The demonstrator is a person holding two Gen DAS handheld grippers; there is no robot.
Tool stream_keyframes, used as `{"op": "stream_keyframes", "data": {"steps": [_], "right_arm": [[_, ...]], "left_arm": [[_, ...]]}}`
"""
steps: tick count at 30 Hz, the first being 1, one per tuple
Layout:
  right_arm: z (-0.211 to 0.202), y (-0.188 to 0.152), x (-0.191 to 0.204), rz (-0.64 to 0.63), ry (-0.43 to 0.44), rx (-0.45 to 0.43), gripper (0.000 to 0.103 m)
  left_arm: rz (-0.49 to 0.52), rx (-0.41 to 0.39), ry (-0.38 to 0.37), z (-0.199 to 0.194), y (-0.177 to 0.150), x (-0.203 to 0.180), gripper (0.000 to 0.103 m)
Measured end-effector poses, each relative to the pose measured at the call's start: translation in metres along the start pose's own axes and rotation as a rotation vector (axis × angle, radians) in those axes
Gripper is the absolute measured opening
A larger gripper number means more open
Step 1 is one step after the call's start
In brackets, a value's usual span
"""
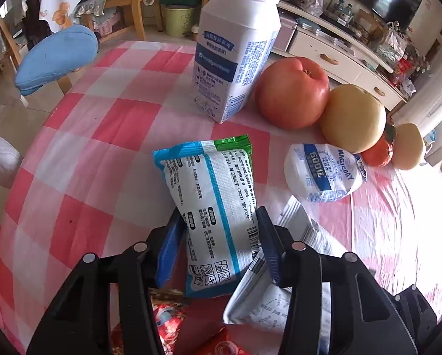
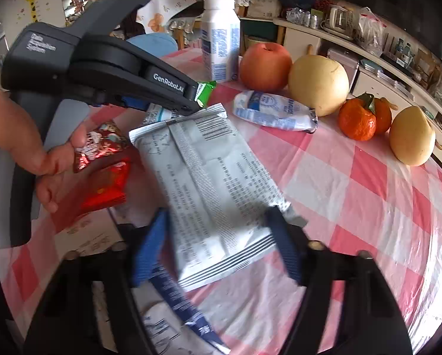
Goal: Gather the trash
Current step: 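Grasp the blue-and-white packet with the left tool while the right tool reaches the grey packet, then lift the blue-and-white packet with the left tool while the right tool moves to the red packets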
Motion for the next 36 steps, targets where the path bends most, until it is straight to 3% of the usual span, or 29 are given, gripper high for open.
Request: {"op": "stream_keyframes", "data": {"steps": [4,9,12,16,22,28,36], "right_arm": [[-0.003,-0.002,0.006,-0.012,-0.006,-0.008,0.05],[-0.005,-0.004,0.008,-0.026,-0.021,-0.017,0.045],[-0.007,-0.005,0.006,-0.019,-0.004,-0.017,0.045],[-0.006,-0.005,0.007,-0.002,0.005,-0.009,0.067],[-0.016,-0.001,0.02,0.006,0.05,-0.044,0.067],[-0.022,0.007,0.053,0.002,0.184,-0.072,0.067],[0.002,0.006,0.078,-0.045,0.146,-0.028,0.06]], "left_arm": [[0.017,-0.009,-0.007,-0.003,-0.004,0.006,0.046],[0.047,-0.01,-0.012,-0.008,-0.01,0.012,0.045],[0.07,-0.014,-0.008,-0.011,-0.013,0.019,0.044],[0.084,-0.026,0.001,-0.017,-0.013,0.031,0.044],[0.088,-0.056,-0.009,-0.03,-0.01,0.051,0.044],[0.102,-0.086,-0.026,-0.046,-0.013,0.061,0.044],[0.102,-0.123,-0.062,-0.069,-0.022,0.073,0.044]]}}
Point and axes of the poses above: each gripper's, at about its wrist camera, not at the fingertips, and z roughly the way its jaws point, x to its left, y to its top, the point moved 3 cm from there along z, roughly the way its jaws point, and after that the axes turned 12 degrees about y, right-handed, at the moved point
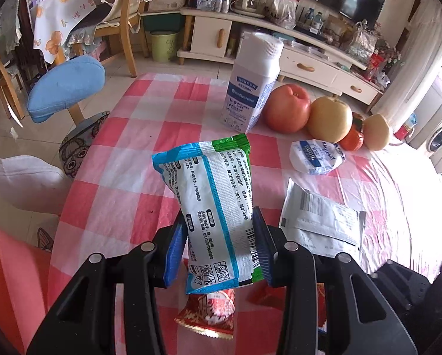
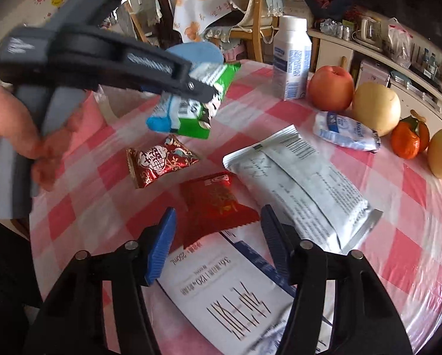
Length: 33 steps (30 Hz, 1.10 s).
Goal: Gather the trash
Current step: 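Lift the blue-and-white packet with the left tool while the right tool moves to the red packets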
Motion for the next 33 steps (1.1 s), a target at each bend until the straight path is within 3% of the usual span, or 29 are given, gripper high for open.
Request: {"op": "stream_keyframes", "data": {"steps": [6,10,14,16,20,24,26,29,30,31,33], "right_arm": [[0.013,0.002,0.001,0.02,-0.022,0.015,0.051],[0.021,0.001,0.001,0.046,-0.006,0.031,0.051],[0.029,0.002,0.001,0.07,-0.005,0.044,0.059],[0.033,0.002,0.006,0.039,-0.033,0.055,0.07],[0.042,0.004,0.014,-0.033,-0.096,0.081,0.074],[0.046,0.007,0.012,-0.019,-0.088,0.072,0.074],[0.047,0.007,0.012,-0.027,-0.09,0.062,0.07],[0.044,0.007,0.013,-0.038,-0.083,0.041,0.054],[0.043,0.006,0.013,-0.039,-0.086,0.036,0.047],[0.043,0.006,0.014,-0.039,-0.087,0.032,0.025],[0.041,0.006,0.013,-0.028,-0.088,0.022,0.011]], "left_arm": [[0.002,-0.014,-0.016,-0.01,-0.005,0.008,0.044],[0.0,-0.02,-0.026,-0.015,-0.007,0.015,0.044],[0.004,-0.022,-0.034,-0.018,-0.01,0.02,0.044],[0.006,-0.022,-0.038,-0.02,-0.012,0.022,0.044],[0.01,-0.03,-0.056,-0.025,-0.014,0.026,0.044],[0.006,-0.042,-0.075,-0.031,-0.014,0.03,0.044],[0.002,-0.045,-0.085,-0.033,-0.015,0.033,0.044],[-0.003,-0.051,-0.09,-0.036,-0.015,0.037,0.044],[-0.005,-0.051,-0.092,-0.036,-0.015,0.038,0.044],[-0.007,-0.049,-0.093,-0.037,-0.016,0.04,0.044],[-0.012,-0.049,-0.093,-0.037,-0.017,0.043,0.044]]}}
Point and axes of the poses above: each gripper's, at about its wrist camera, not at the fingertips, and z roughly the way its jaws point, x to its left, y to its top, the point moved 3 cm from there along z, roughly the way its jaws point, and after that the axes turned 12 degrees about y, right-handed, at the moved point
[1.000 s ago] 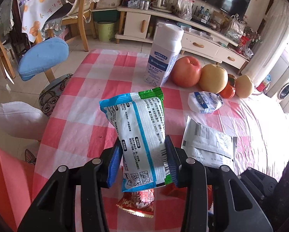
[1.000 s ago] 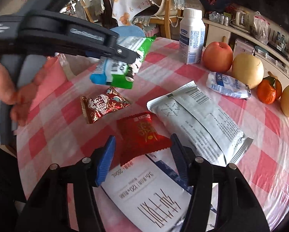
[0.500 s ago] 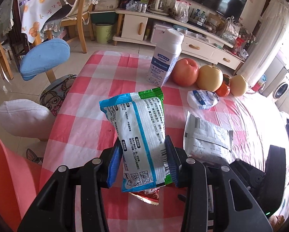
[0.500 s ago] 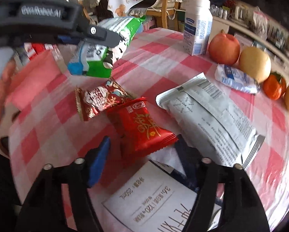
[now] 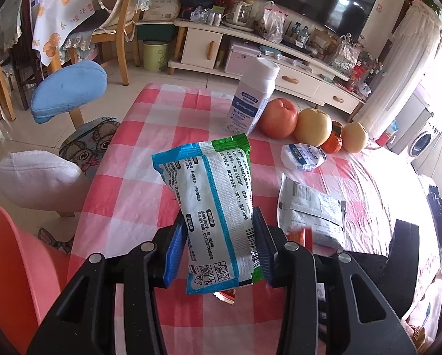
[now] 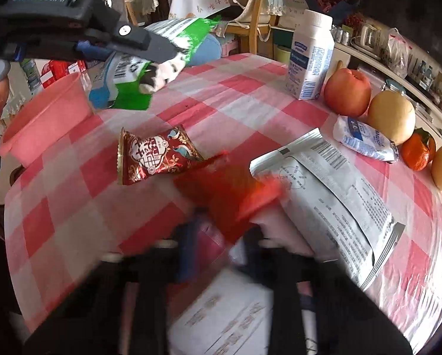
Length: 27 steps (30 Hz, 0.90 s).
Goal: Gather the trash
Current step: 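Lift the blue-and-white packet with the left tool while the right tool moves to the red packets, then grasp a red packet with the right tool while the left tool holds its packet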
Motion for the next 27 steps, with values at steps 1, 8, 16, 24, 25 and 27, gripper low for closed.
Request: {"op": "stream_keyframes", "data": {"steps": [1,8,16,24,25,27], "right_arm": [[-0.001,0.0,-0.001,0.006,0.001,-0.002,0.009],[-0.008,-0.006,-0.009,0.135,0.071,-0.036,0.018],[-0.012,0.003,-0.026,0.393,0.141,-0.134,0.054],[-0.013,0.004,-0.04,0.576,0.147,-0.221,0.022],[-0.013,0.004,-0.039,0.575,0.146,-0.224,0.02],[-0.016,0.002,-0.036,0.574,0.146,-0.237,0.018]], "left_arm": [[-0.002,-0.001,-0.001,-0.001,0.0,0.001,0.044],[-0.012,-0.008,-0.01,-0.005,-0.002,0.009,0.044],[-0.01,-0.013,-0.01,-0.008,-0.003,0.01,0.044],[-0.017,-0.018,-0.016,-0.012,-0.004,0.019,0.044],[-0.017,-0.018,-0.016,-0.012,-0.004,0.019,0.044],[-0.019,-0.018,-0.017,-0.012,-0.004,0.019,0.044]]}}
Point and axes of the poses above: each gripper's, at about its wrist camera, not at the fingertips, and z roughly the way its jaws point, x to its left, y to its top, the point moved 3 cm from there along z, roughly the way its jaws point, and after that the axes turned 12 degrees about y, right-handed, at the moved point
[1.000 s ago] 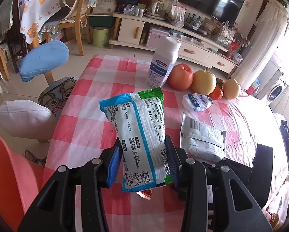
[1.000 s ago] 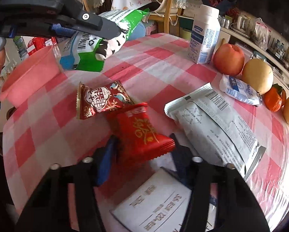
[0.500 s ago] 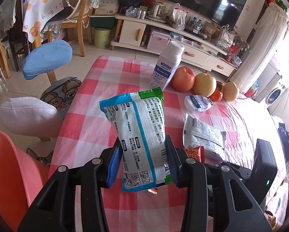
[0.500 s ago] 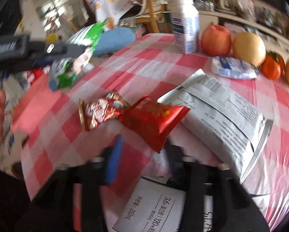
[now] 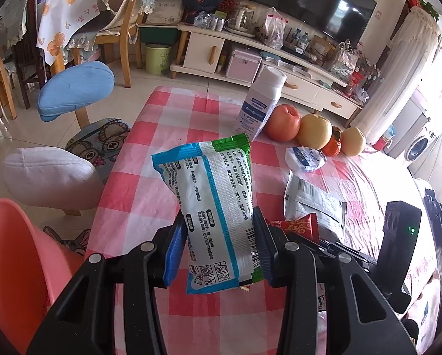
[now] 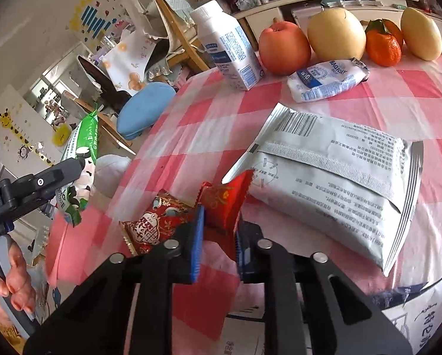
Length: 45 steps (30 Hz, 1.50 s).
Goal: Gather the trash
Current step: 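Grasp a red packet with the right tool while the left tool holds its packet, then carry both packets over the pink basin and open both tools to drop them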
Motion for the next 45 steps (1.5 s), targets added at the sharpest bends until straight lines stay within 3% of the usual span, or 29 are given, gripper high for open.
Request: {"op": "stream_keyframes", "data": {"steps": [9,17,27,31,39,42,45], "right_arm": [[-0.021,-0.01,0.013,-0.039,-0.024,-0.065,0.016],[-0.031,-0.002,0.084,-0.174,0.026,-0.083,0.016],[0.022,-0.023,0.219,-0.418,0.142,0.018,0.016],[0.049,-0.034,0.248,-0.453,0.17,0.056,0.016],[0.103,-0.06,0.277,-0.511,0.168,0.132,0.017],[0.125,-0.071,0.276,-0.5,0.191,0.212,0.027],[0.123,-0.077,0.269,-0.491,0.174,0.206,0.064]], "left_arm": [[-0.027,-0.032,-0.031,-0.017,-0.001,0.02,0.044],[-0.08,-0.091,-0.034,-0.045,-0.004,0.053,0.044],[-0.276,-0.123,0.093,-0.067,-0.022,0.159,0.044],[-0.352,-0.132,0.167,-0.07,-0.031,0.207,0.044],[-0.453,-0.108,0.218,-0.065,-0.045,0.259,0.044],[-0.462,-0.117,0.241,-0.065,-0.046,0.264,0.051],[-0.448,-0.139,0.297,-0.068,-0.045,0.261,0.074]]}}
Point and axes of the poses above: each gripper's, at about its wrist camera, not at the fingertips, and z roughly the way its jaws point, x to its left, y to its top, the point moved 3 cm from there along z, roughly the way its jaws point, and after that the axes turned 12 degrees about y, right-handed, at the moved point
